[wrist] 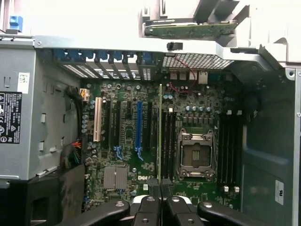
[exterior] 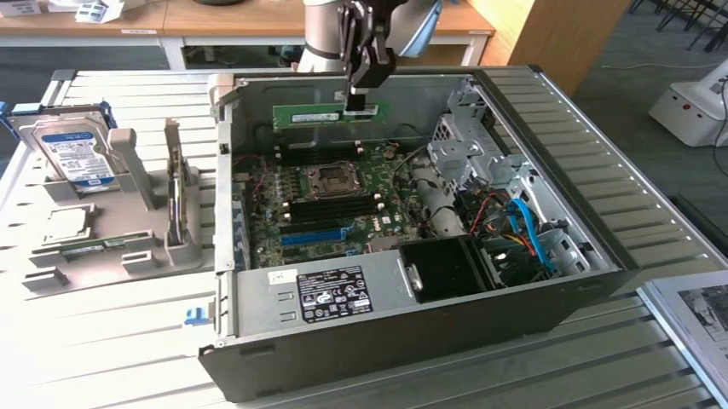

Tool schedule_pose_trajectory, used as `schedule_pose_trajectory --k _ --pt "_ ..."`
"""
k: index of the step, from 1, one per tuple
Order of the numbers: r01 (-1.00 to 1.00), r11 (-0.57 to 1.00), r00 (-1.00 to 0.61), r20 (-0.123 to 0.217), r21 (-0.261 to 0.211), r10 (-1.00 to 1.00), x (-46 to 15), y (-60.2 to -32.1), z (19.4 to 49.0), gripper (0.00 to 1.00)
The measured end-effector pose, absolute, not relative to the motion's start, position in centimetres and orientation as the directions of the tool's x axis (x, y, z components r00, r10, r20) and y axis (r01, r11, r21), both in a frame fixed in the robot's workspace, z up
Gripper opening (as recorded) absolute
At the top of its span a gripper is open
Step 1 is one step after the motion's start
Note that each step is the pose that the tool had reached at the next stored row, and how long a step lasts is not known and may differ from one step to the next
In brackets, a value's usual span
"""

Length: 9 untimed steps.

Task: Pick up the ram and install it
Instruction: 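Pick up the ram and move it above insertion slot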

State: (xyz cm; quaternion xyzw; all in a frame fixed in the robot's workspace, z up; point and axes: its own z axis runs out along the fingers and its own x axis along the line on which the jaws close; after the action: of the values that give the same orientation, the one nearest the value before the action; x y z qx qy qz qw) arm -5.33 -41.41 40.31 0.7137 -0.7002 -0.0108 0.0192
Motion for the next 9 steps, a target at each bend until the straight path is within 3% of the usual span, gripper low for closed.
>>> schedule_pose_trajectory --k 9 --pt "-0.999 -0.019 0.019 0.012 0.043 -1.000 -5.3 -40.0 40.0 0.12"
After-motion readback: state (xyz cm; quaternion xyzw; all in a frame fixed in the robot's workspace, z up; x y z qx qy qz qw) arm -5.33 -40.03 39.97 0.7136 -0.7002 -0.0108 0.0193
